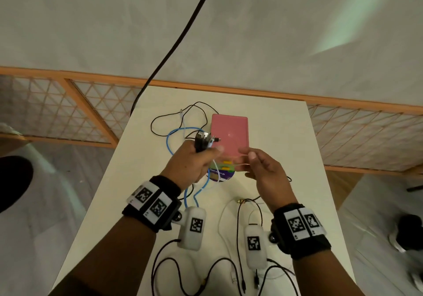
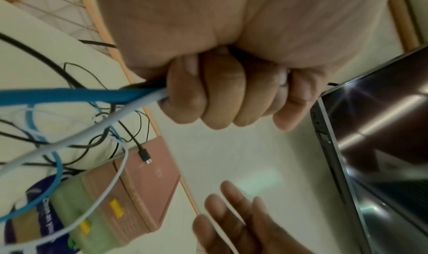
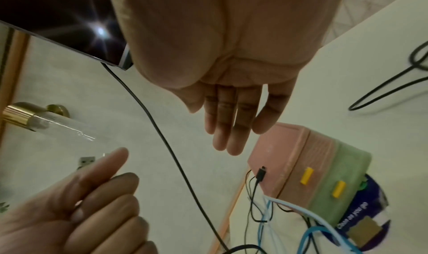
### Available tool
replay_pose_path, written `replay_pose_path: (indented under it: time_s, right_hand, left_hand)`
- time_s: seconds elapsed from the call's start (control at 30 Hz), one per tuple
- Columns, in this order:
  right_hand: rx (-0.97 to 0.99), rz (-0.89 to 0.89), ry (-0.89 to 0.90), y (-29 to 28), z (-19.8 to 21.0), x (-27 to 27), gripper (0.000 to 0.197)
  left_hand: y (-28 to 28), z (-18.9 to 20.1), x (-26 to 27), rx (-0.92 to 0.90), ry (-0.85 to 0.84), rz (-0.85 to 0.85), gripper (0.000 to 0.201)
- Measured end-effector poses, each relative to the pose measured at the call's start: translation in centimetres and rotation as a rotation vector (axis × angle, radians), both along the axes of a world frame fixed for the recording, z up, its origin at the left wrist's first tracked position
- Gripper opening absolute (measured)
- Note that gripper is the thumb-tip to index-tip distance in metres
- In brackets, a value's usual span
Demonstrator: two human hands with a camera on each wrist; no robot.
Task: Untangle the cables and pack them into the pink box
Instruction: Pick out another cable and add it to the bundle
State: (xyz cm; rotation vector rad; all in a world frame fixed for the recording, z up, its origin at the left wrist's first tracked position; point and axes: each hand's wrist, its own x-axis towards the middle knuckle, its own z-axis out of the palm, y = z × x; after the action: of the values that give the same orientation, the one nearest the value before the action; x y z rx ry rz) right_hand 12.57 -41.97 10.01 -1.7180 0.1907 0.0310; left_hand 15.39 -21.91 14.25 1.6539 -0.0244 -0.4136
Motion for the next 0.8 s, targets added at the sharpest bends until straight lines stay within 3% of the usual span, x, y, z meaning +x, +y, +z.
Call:
replay_pose_path:
  time_s: [0.23, 0.53, 0.7, 0.8]
  right_hand:
    - [-0.408, 0.0, 0.221, -1.3, -5.6, -0.7, 0.019]
    - [-0.969, 0.323, 0.402, -0.8, -11.7, 0.6, 0.025]
    - [-1.092, 0.458, 0.442, -0.8, -13.1, 0.9, 0.027]
    - [-1.055, 0.428, 0.442, -0.9, -13.6, 0.7, 0.028]
  left_hand:
    - [0.1, -1.1, -1.2, 0.006, 0.047, 0.02, 0.05]
    - [0.6, -2.2, -1.4, 0.027, 0.102, 0.104, 0.058]
    - [0.8, -2.9, -1.3, 0.088, 0.094, 0.107, 0.058]
    - [0.9, -3.4, -1.1, 0.1, 0.097, 0.116, 0.059]
